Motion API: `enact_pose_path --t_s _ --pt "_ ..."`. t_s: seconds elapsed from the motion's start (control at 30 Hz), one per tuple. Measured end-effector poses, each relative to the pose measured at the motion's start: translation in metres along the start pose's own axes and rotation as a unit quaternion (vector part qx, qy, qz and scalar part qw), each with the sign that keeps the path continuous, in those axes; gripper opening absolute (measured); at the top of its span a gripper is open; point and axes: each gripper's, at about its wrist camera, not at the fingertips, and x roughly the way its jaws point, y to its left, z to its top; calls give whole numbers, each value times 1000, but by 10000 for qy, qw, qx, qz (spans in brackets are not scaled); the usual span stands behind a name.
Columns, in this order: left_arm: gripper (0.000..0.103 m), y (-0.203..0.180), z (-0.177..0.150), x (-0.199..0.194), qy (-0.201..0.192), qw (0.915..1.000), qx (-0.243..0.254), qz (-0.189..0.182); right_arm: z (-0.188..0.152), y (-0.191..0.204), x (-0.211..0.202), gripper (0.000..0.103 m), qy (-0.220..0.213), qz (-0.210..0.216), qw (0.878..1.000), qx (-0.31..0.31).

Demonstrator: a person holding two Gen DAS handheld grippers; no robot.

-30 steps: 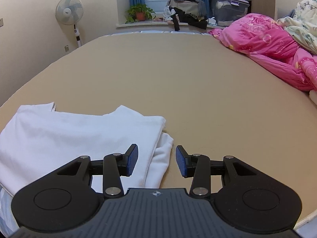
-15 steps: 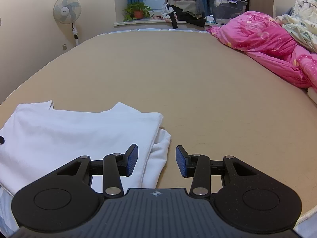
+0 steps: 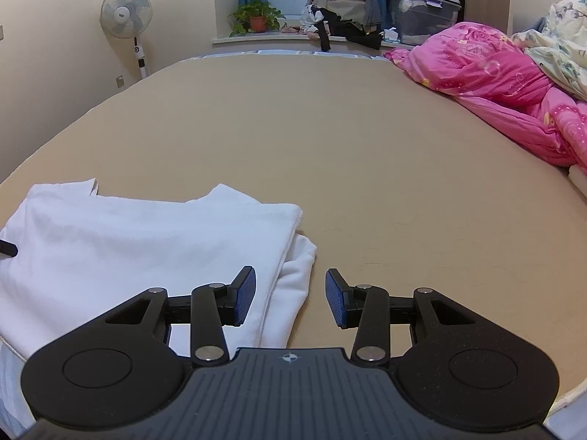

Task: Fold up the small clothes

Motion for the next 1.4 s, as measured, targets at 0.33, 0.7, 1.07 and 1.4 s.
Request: enact_pose_path --t_s 0.33,0.7,1.07,1.4 --pt "34 10 3 7 256 9987 -421 -95 -2 6 3 44 74 -73 9999 -103" --pt "18 -16 1 -8 -91 9999 30 -88 3 6 4 44 5 -58 9999 -94" --pt "14 -71 7 -10 -269 9992 -18 -301 16 -3 -2 44 -181 136 9996 167" --pt "17 -275 28 71 -110 9952 261 -938 18 -33 -8 44 -300 -115 9981 528"
